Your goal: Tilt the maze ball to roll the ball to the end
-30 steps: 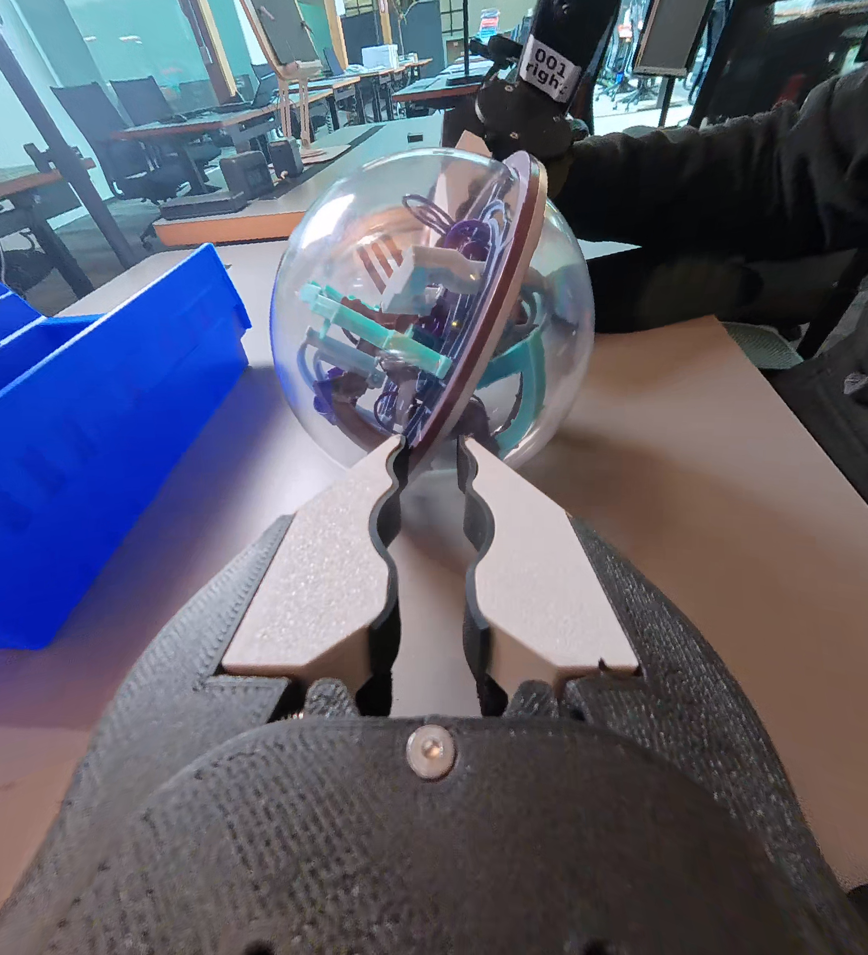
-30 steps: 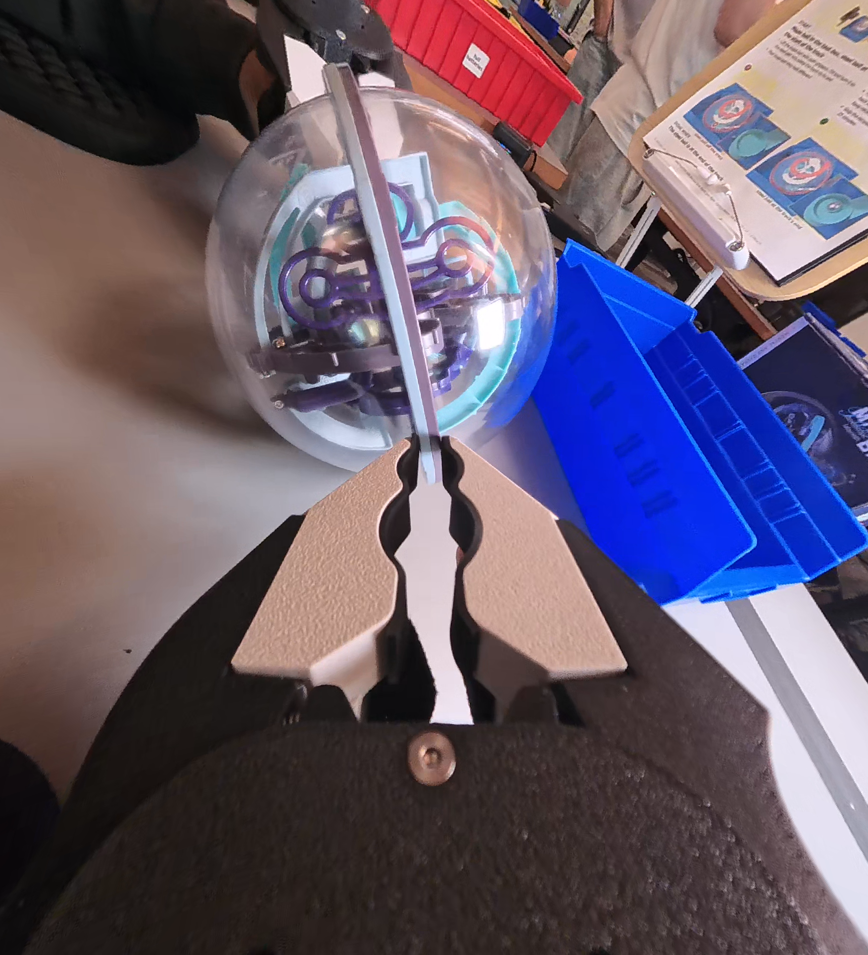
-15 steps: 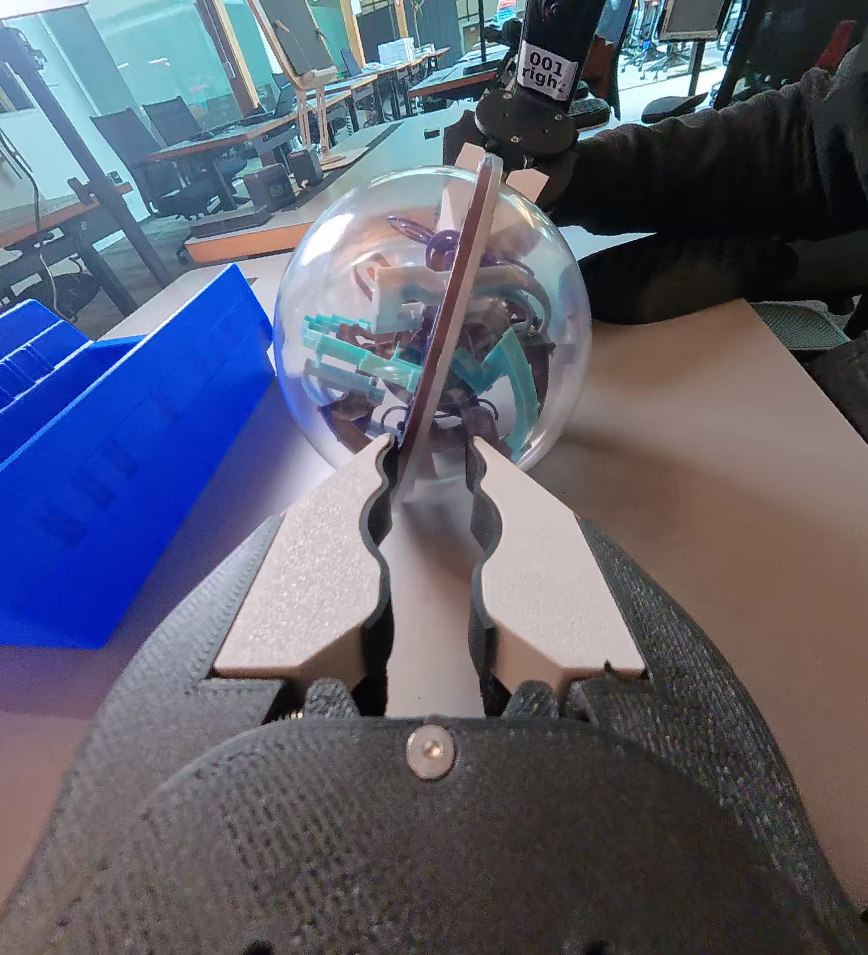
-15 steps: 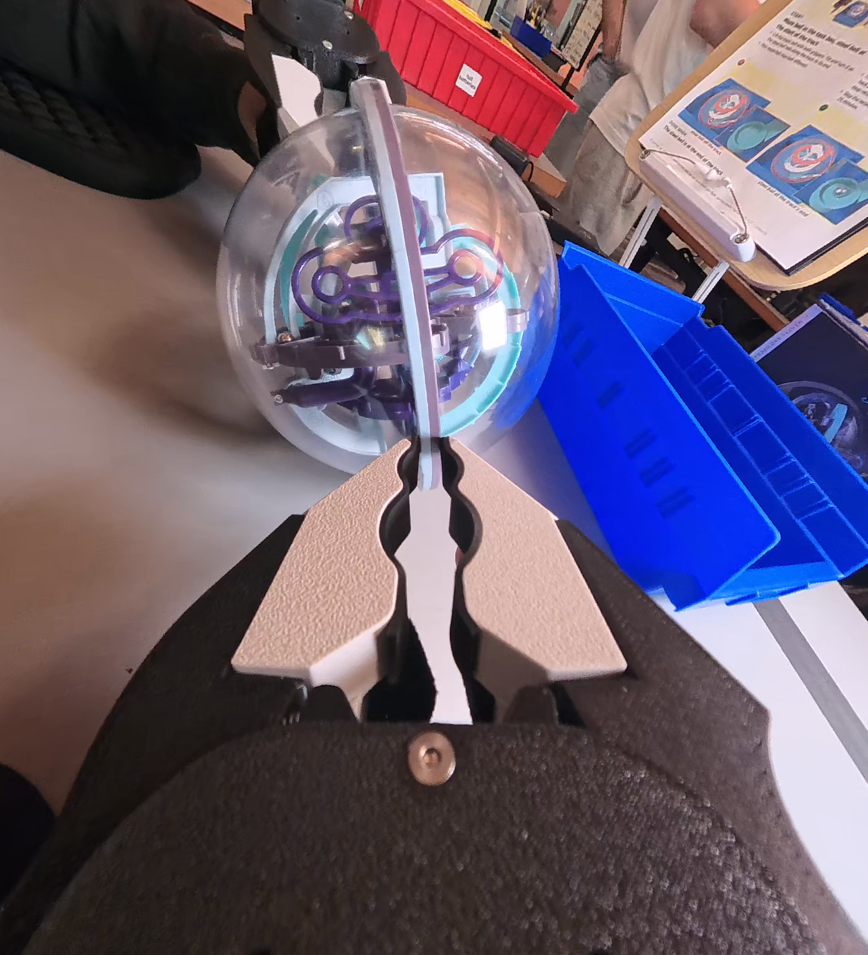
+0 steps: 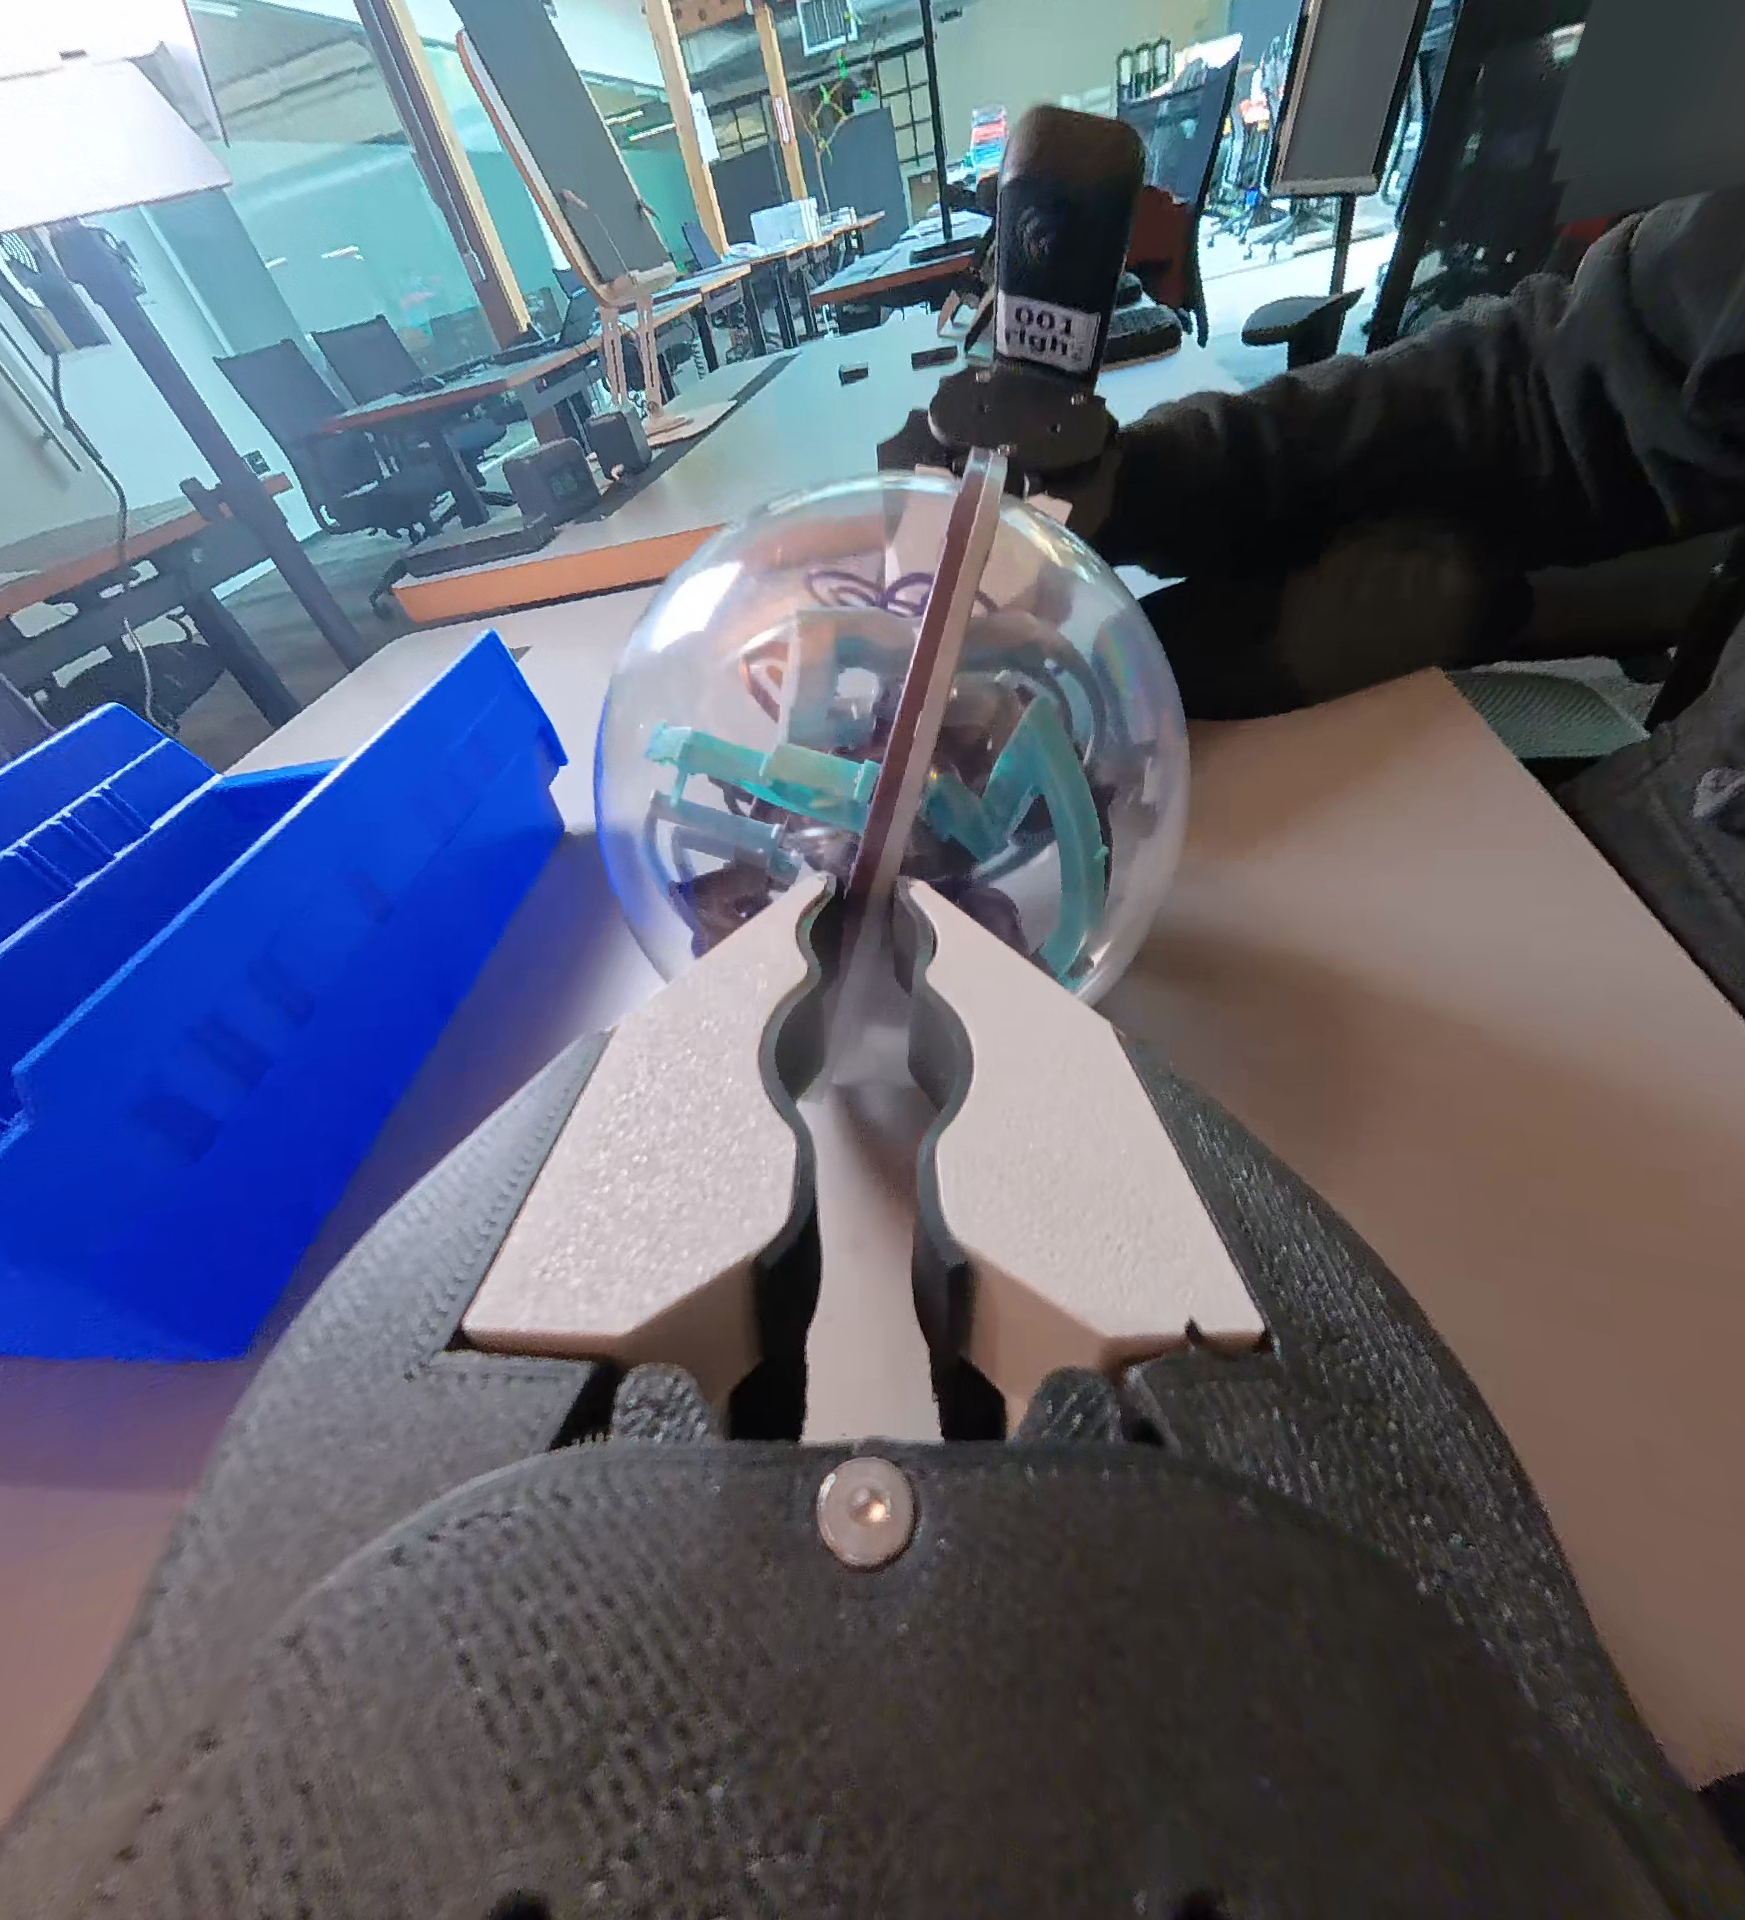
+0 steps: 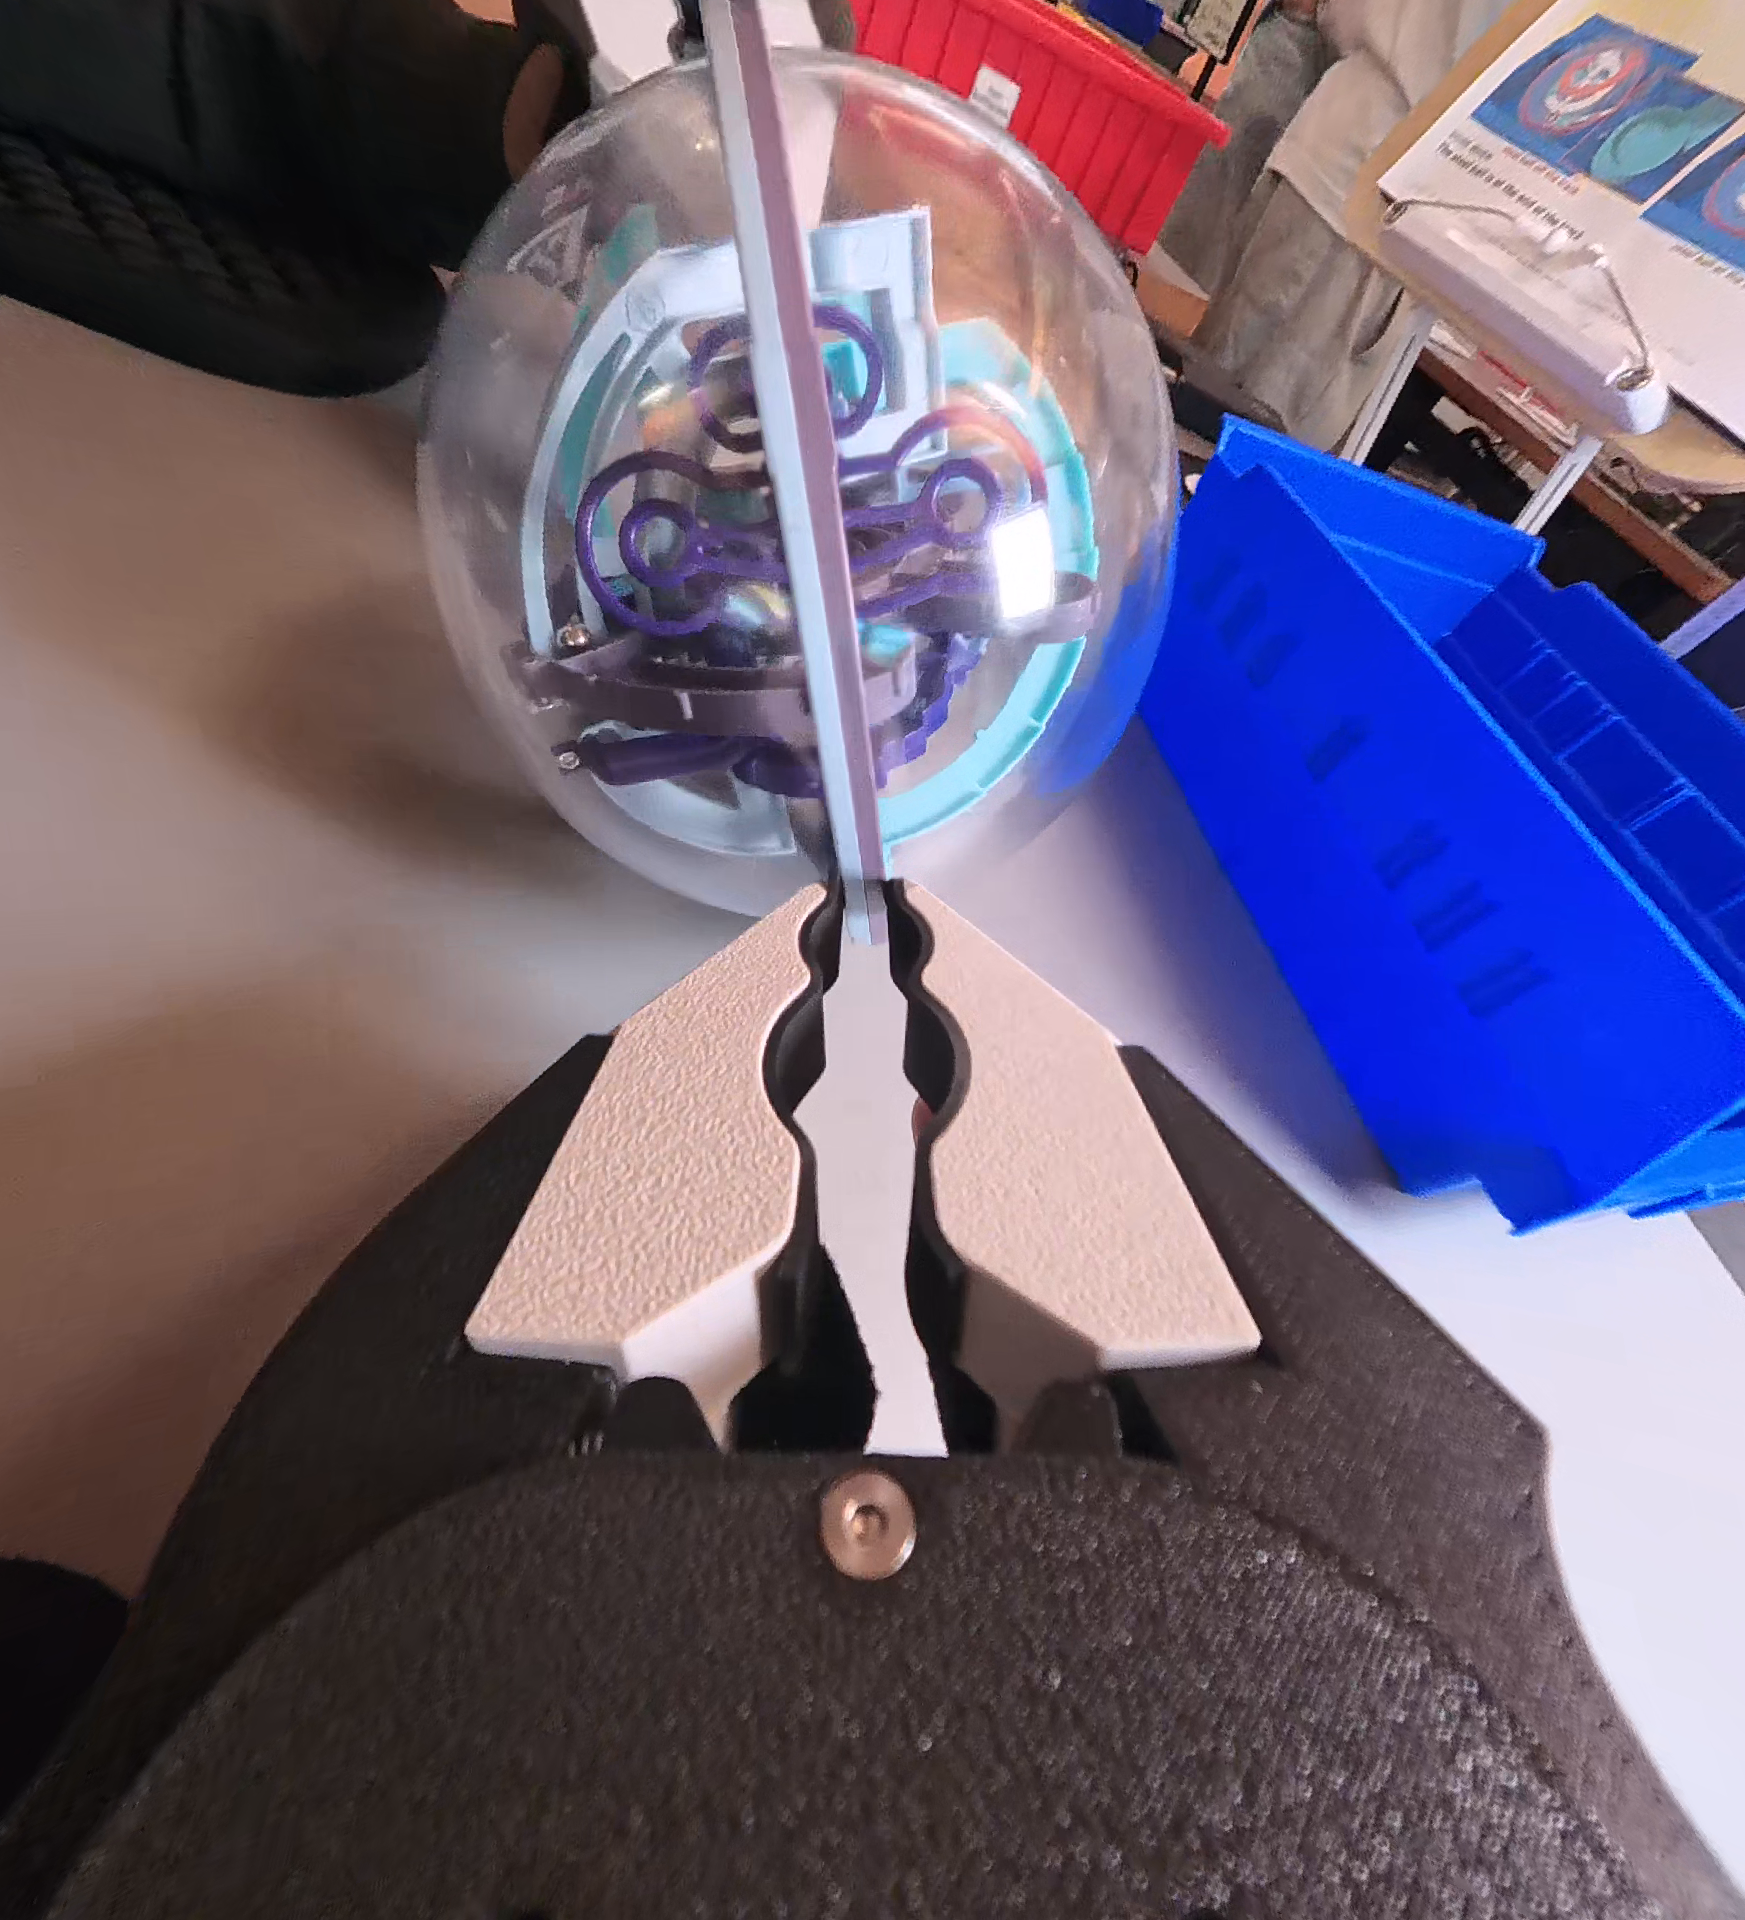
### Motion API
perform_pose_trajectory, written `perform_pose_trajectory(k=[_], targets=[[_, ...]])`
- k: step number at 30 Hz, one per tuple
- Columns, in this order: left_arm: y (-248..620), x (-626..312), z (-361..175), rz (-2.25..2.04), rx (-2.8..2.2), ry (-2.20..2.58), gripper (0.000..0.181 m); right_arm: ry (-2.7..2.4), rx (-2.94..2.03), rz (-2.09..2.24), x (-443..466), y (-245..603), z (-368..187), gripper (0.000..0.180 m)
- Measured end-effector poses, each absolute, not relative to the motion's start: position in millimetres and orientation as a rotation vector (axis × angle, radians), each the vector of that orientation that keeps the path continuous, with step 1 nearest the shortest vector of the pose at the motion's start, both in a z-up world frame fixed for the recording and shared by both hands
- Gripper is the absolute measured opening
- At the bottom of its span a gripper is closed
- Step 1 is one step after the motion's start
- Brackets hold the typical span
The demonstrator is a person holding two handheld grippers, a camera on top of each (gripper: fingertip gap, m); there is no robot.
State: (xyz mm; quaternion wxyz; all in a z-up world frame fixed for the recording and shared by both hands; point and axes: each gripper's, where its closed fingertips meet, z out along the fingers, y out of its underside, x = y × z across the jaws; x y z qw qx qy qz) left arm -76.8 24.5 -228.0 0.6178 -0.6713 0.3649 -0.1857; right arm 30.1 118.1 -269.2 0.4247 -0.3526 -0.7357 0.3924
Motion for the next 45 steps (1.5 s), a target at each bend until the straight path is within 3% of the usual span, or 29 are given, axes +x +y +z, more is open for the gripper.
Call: perform_pose_trajectory(k=[31, 45], targets=[[25.9, -56.6, -186.8, -0.77, -1.682, 0.491, 0.007, -2.027, -1.1, 1.255, 34.8, 81.7, -297.7, 0.006], [31.4, -68.7, -195.4, -0.865, -1.722, 0.376, 0.007, -2.067, -1.114, 1.401, 44.4, 66.2, -291.8, 0.007]])
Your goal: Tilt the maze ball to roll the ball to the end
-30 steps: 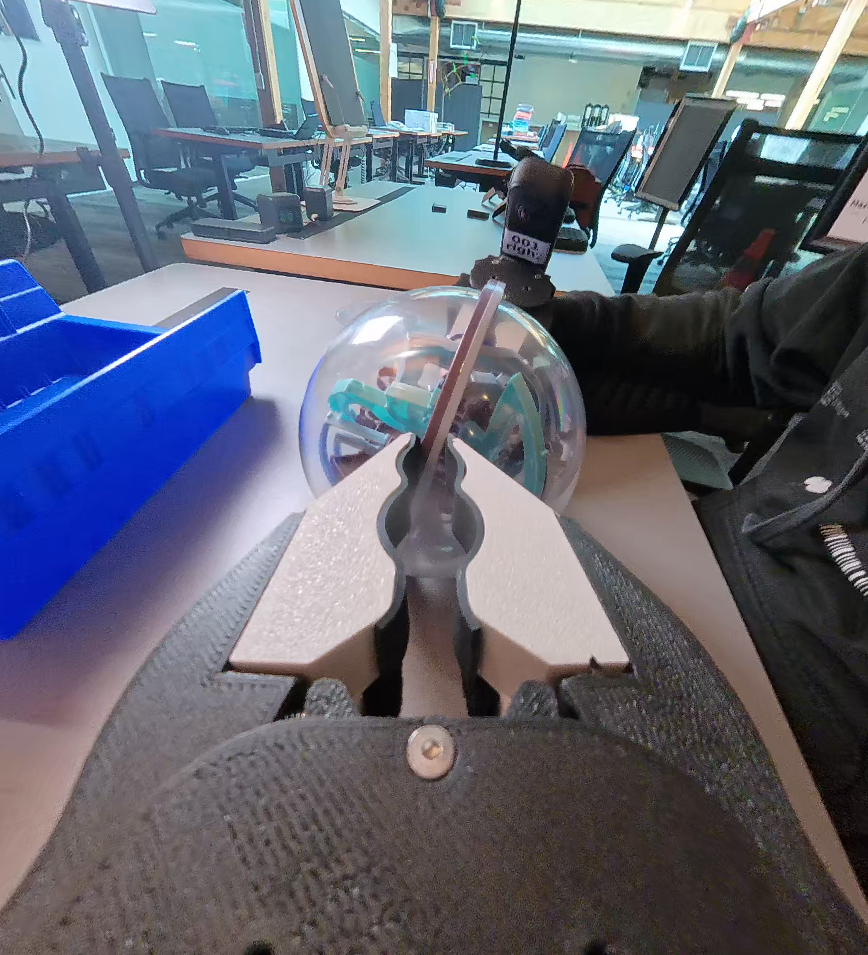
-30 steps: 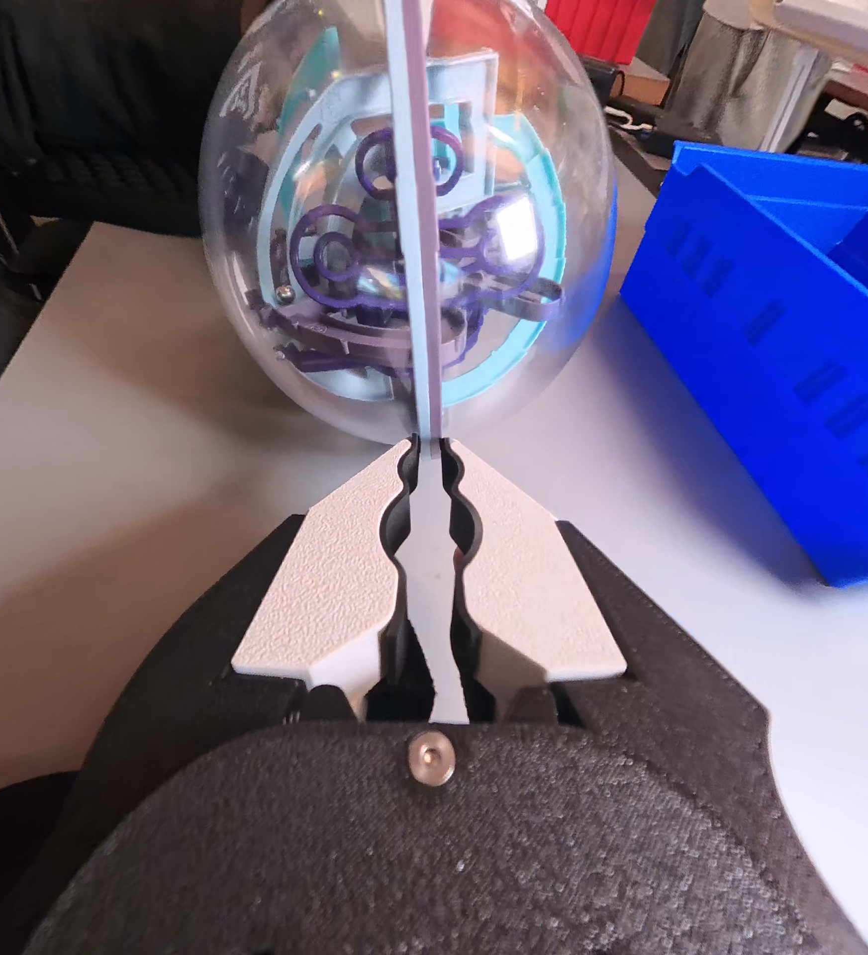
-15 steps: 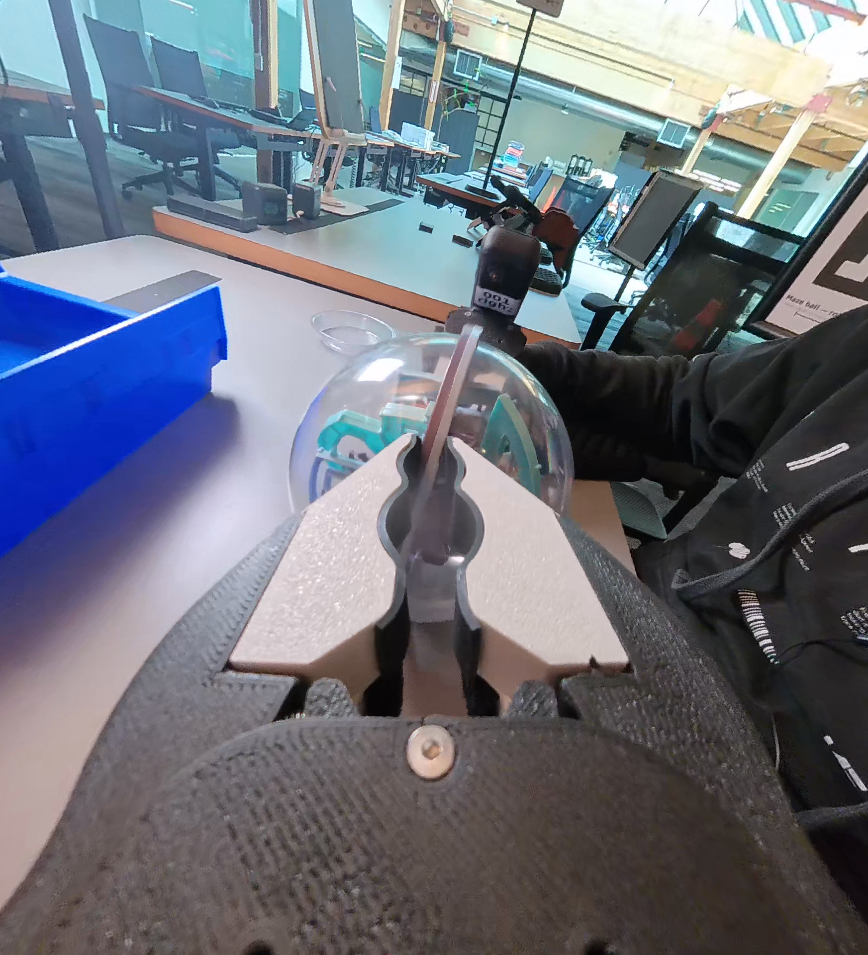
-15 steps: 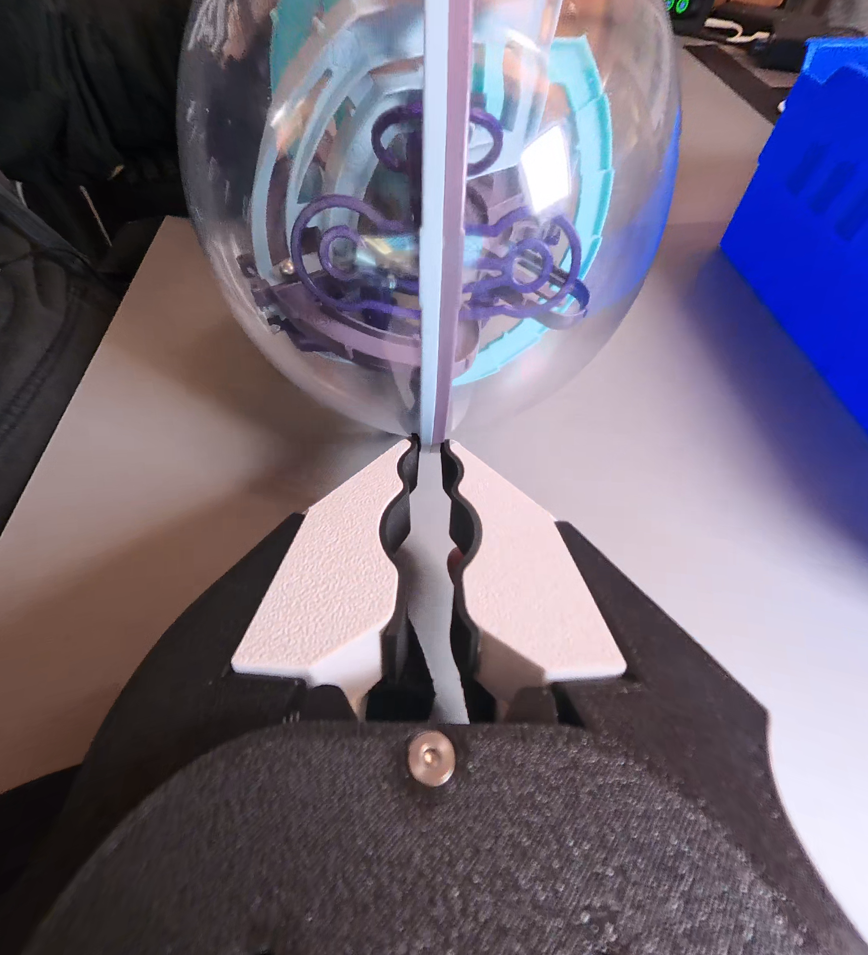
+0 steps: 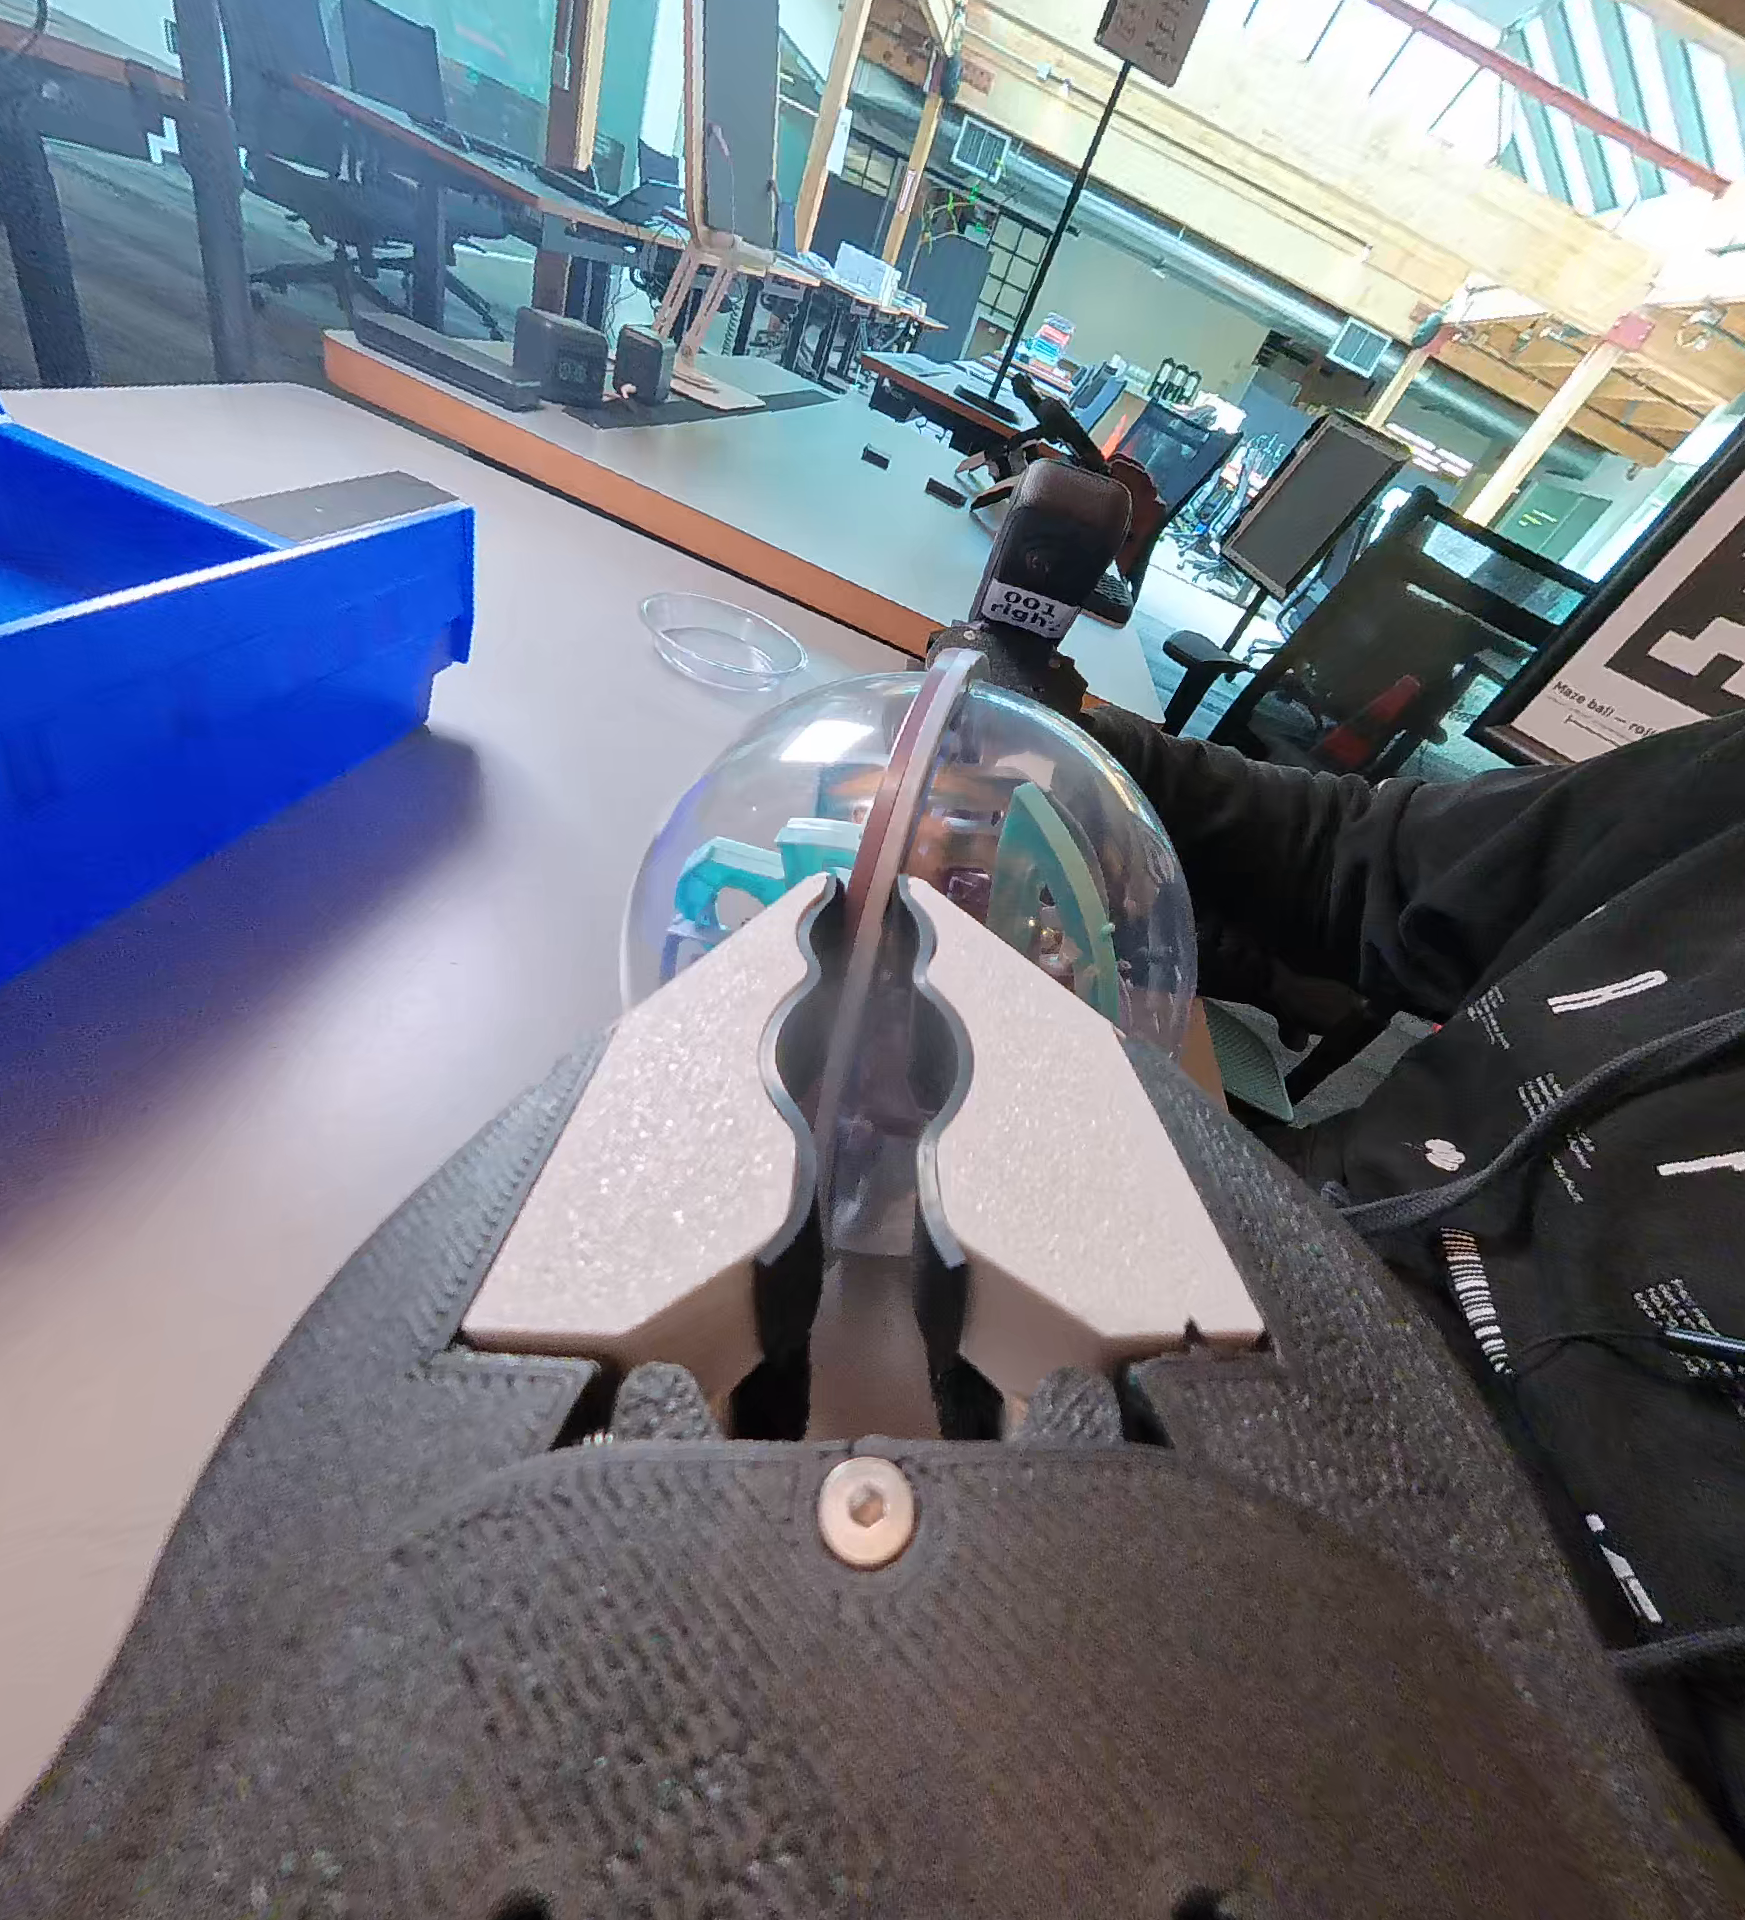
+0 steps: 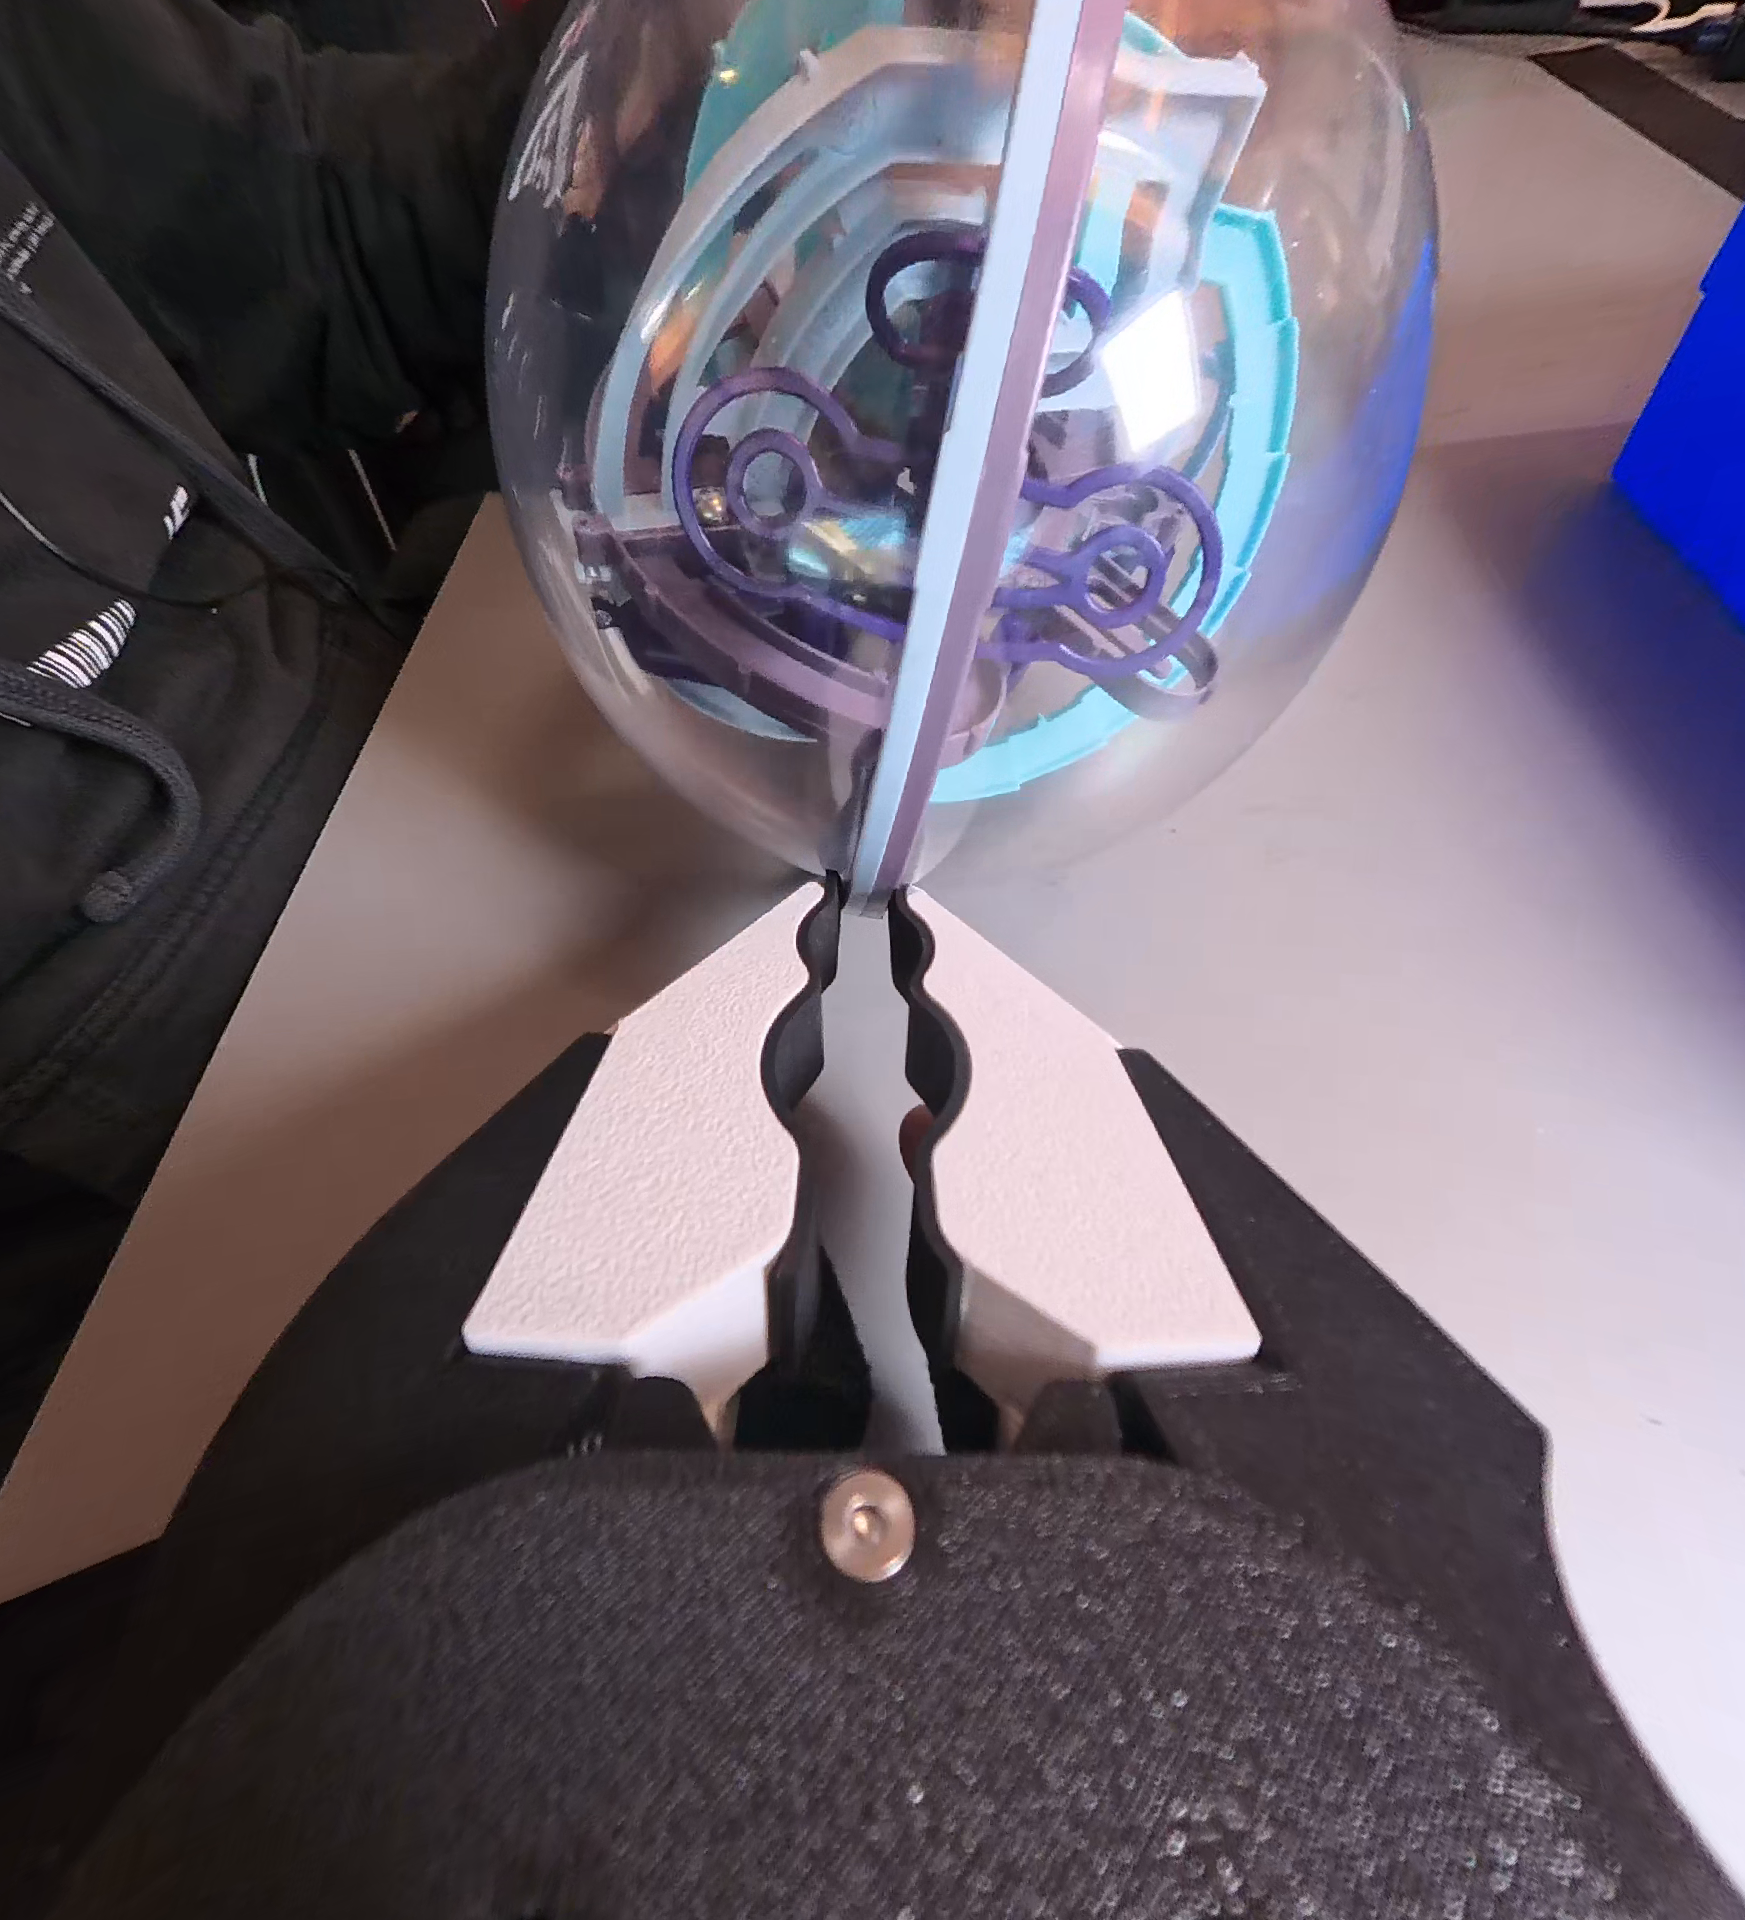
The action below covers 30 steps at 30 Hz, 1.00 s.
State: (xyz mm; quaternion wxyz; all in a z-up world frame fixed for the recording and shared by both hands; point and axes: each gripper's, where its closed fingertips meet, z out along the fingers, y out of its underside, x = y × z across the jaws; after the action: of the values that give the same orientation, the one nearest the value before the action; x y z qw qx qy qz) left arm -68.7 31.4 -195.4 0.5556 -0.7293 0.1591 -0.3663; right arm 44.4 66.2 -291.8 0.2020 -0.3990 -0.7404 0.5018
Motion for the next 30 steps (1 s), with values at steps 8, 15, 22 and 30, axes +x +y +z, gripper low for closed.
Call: perform_pose_trajectory(k=[8, 15, 22, 30], targets=[[25.2, -73.0, -202.4, -0.888, -1.683, 0.421, 0.007, -2.0, -1.101, 1.403, 45.3, 74.6, -280.3, 0.006], [24.4, -74.2, -209.6, -0.868, -1.684, 0.466, 0.006, -1.937, -1.088, 1.384, 47.2, 84.4, -270.0, 0.006], [23.4, -74.5, -221.7, -0.827, -1.686, 0.53, 0.007, -1.849, -1.068, 1.379, 49.5, 95.2, -254.6, 0.006], [24.2, -71.0, -225.7, -0.88, -1.713, 0.498, 0.007, -1.822, -1.089, 1.42, 52.8, 98.3, -250.4, 0.006]])
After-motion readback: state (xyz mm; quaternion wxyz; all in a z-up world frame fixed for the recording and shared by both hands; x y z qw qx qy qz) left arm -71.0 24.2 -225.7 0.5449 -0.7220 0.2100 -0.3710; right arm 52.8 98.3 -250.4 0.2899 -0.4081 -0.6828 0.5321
